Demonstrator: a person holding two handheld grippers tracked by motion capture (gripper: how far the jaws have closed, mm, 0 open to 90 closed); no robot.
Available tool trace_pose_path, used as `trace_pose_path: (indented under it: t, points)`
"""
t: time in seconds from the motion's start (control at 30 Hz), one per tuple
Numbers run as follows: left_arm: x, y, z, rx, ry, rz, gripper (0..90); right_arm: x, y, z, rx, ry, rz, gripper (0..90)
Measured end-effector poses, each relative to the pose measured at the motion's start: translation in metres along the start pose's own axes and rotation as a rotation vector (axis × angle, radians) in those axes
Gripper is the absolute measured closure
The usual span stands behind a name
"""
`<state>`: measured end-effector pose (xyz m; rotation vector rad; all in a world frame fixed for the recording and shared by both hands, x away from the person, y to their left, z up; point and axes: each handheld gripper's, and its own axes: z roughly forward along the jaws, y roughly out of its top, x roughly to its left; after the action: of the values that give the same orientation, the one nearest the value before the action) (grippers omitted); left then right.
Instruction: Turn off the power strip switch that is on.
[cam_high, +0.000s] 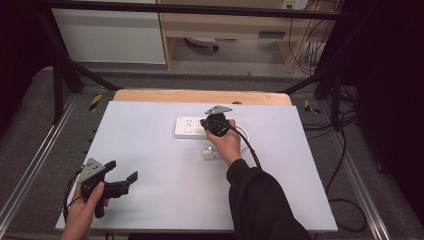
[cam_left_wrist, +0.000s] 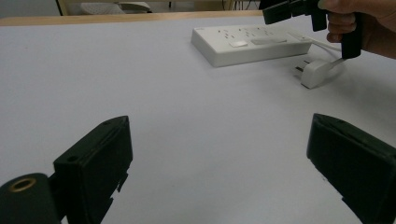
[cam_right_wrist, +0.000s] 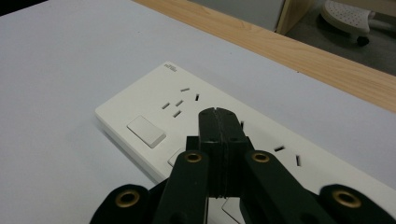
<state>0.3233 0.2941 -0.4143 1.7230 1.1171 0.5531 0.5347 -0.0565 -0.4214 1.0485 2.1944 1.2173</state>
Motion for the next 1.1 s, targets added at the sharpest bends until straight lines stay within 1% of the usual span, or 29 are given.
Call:
trace_pose_path:
  t: [0.5,1.1]
  points:
    - [-0.0005,0.0001,0.0001,0.002,-0.001,0.004,6.8,0.0001,-0.0021,0.0035,0.012,0.004,0.012,90.0]
    - [-0.0005,-0.0001,0.0003,0.006,0.000,0.007,6.8,0.0048,-0.0045,0.0091,0.033,0.027,0.003,90.0]
